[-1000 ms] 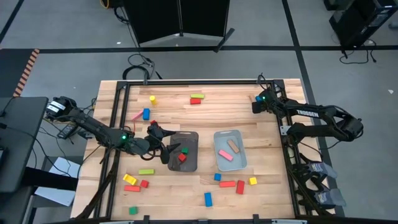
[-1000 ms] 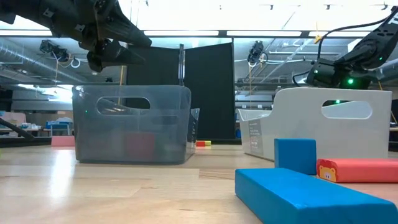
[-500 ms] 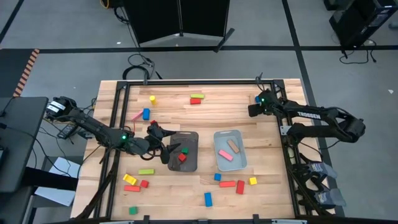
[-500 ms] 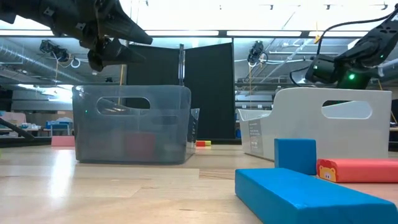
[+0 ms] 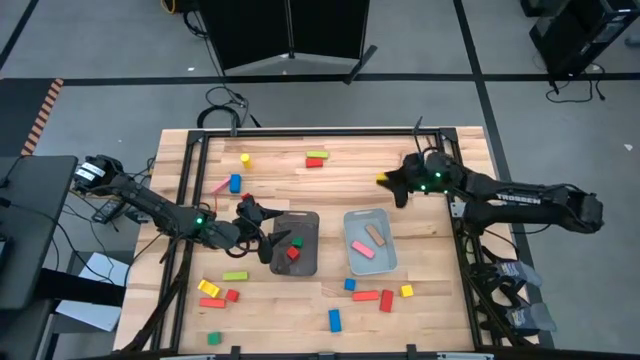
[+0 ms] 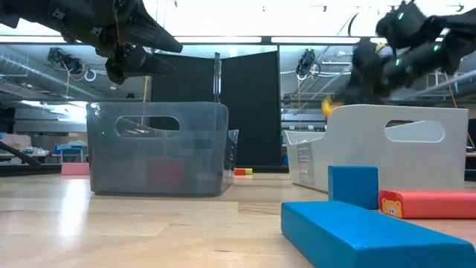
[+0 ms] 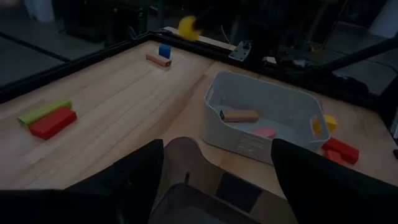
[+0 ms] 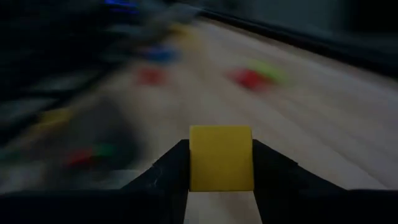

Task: Sort blocks by size
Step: Put the top small yellow block into the black bin

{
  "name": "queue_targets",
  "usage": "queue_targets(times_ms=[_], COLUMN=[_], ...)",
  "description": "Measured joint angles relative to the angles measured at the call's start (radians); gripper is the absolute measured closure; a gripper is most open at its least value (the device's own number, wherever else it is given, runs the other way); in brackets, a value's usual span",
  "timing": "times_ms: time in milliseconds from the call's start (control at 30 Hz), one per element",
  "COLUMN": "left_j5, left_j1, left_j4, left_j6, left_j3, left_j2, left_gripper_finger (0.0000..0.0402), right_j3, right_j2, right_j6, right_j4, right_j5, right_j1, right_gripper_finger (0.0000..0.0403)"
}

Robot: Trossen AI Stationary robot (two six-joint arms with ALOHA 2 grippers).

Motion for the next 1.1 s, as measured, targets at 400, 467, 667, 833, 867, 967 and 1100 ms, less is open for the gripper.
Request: queue_targets(times_ms=[400,467,667,833,867,967,1100], left_j5=[-0.004,-0.008,-0.010,-0.020,-0.022,-0.026,-0.034], left_j1=[0.000,0.000,0.000,0.000,0.000,0.000,0.000], left_j4=[0.001,0.001,0.011,0.050,0.064,0.108,0.145], left_j6=[0.004,0.004,0.004,0.028,0.035,0.057,0.059], left_j3=[0.000,0.000,0.000,0.000,0.000,0.000,0.000], left_j2=[0.000,0.000,0.000,0.000,0.000,0.000,0.000], left_gripper_finger=[0.0097,0.0097,0.0097,0.0097,0.0097,0.0097,0.0097], right_j3=[0.002,0.002,0.002,0.035,0.056,0.152,0.294], right_j2=[-0.007,-0.001,0.046,0.181,0.224,0.364,0.538], right_j6=[-0.132,-0.059,0.150,0.144,0.134,0.087,0.004], right_j4=[0.434,0.456,0.520,0.518,0.518,0.527,0.526], right_j5=[-0.497,-0.403,-0.157,-0.014,0.006,0.043,0.047], right_j1=[0.236,0.241,0.240,0.324,0.346,0.401,0.447], right_gripper_finger=[0.0257,0.0257,0.0257,0.0257,0.0257,0.0257,0.0257])
